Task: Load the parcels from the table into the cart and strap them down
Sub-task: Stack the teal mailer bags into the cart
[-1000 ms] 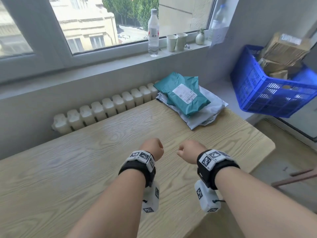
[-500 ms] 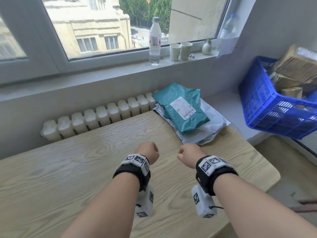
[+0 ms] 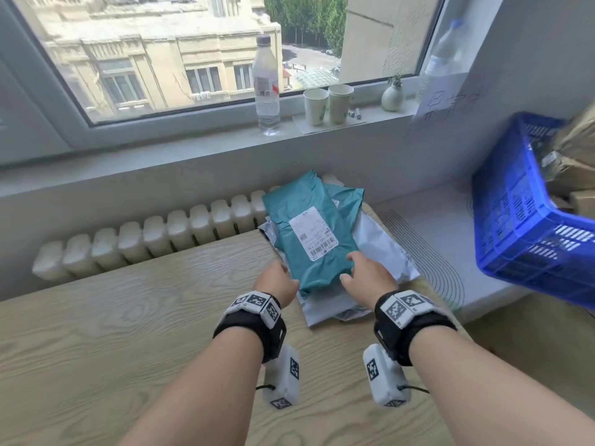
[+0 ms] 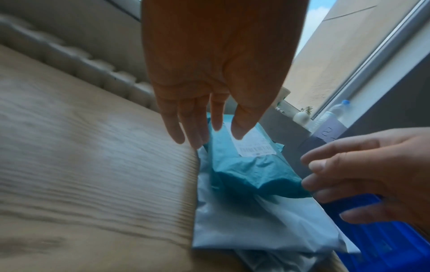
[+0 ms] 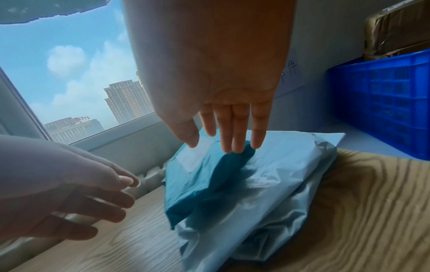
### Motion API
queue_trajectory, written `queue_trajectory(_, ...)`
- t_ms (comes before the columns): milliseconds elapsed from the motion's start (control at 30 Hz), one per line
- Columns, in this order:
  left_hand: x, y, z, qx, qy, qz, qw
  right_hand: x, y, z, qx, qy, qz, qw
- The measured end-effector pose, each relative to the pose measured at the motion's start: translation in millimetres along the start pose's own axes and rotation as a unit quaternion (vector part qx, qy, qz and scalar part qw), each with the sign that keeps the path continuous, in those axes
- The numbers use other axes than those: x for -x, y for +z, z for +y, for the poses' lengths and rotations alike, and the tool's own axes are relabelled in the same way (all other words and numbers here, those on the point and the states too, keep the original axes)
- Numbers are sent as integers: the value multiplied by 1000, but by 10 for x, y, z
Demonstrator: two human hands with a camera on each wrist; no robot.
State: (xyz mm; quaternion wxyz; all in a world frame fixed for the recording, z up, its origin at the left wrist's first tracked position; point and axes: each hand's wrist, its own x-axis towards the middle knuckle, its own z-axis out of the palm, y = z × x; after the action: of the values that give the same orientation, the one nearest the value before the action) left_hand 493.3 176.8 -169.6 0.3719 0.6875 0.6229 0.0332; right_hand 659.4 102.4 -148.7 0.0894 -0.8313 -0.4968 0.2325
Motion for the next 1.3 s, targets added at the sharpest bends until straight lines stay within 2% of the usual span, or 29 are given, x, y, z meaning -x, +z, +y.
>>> queue_trajectory(200,-330,195,208,81,-64,15,995,-423,-104,257,-59,11,26,998)
queue_trajectory(567,-790,470,34,177,-112,-6,978,-884,-51,300,-188,43,-67,979)
queue_trajectory(800,-678,389,124,148,-98,-45,983,-1021,59,301,-269,51,-88,958)
queue_trajectory(1067,-584,319,37,141,-124,-85,979,-1015,136,277,-285,51,-99,952)
queue_trajectory(1300,-421,99,-47,200,-177,-88,960,-906,128,76,-357,52,-138,923)
